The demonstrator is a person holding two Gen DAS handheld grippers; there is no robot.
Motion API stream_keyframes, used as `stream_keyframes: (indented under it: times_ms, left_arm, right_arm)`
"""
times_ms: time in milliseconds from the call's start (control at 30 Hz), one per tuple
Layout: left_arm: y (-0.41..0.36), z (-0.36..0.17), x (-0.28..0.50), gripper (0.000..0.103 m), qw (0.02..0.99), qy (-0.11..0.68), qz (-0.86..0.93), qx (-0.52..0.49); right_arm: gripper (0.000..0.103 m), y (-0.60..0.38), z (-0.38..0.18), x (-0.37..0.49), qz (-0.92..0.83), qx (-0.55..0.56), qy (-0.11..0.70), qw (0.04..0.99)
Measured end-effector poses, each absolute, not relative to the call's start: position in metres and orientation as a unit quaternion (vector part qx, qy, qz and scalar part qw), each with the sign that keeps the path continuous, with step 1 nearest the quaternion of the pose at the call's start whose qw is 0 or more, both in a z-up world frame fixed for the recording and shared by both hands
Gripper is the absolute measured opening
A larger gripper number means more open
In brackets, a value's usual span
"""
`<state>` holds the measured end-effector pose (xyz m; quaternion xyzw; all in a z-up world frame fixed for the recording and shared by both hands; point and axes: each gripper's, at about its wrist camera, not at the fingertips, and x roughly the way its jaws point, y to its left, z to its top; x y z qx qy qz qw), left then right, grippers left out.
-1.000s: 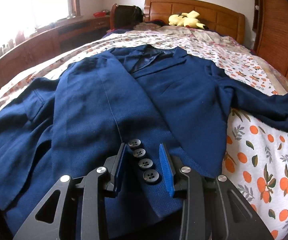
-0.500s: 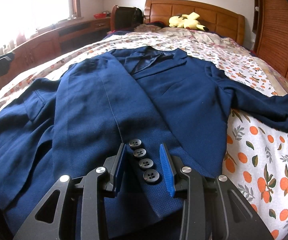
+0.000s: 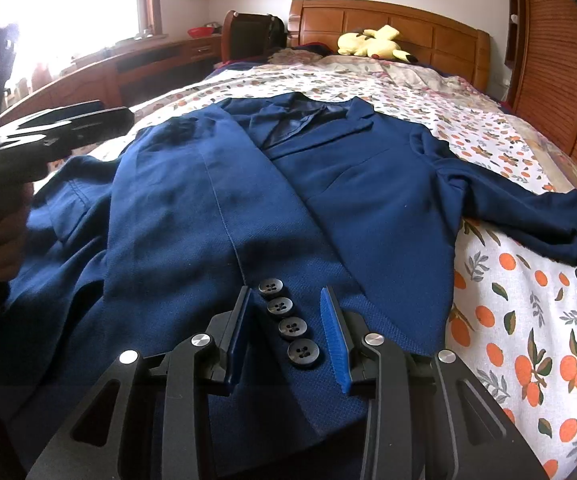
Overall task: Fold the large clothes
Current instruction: 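Release the jacket edge and move the right tool toward the other sleeve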
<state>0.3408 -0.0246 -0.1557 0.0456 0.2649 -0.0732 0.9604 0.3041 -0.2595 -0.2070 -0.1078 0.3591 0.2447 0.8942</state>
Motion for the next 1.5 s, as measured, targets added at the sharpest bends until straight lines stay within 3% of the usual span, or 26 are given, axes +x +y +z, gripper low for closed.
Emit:
stream_keyframes:
  times_ms: [567, 1033, 1100, 1133, 1333, 1500]
  left_arm:
    - [-0.03, -0.185, 0.337, 0.1, 0.962, 0.253, -0.087, 0.056]
    - [-0.026, -0.18, 0.33, 0.1, 0.966, 0.234, -0.104, 0.045]
    - [-0.027, -0.18, 0.331, 0.1, 0.965, 0.236, -0.106, 0.047]
    - [-0.028, -0.18, 0.33, 0.1, 0.965, 0.235, -0.107, 0.047]
    - [-0.028, -0.179, 0.329, 0.1, 0.965, 0.233, -0.112, 0.043]
    - [-0.027, -0.18, 0.331, 0.1, 0.964, 0.238, -0.114, 0.04]
  right_arm:
    - [0.042, -0.265, -0.201, 0.303, 0.232, -0.098, 0.352, 0.901]
    - [0.044, -0.305, -0.131, 0.34, 0.134, -0.088, 0.318, 0.934]
    - [0.049, -0.313, -0.124, 0.351, 0.121, -0.084, 0.321, 0.936]
    - [0.056, -0.315, -0.121, 0.356, 0.115, -0.084, 0.321, 0.936]
    - [0.069, -0.337, -0.118, 0.395, 0.061, -0.072, 0.323, 0.942]
    - [0.07, -0.357, -0.143, 0.438, 0.025, -0.04, 0.355, 0.934]
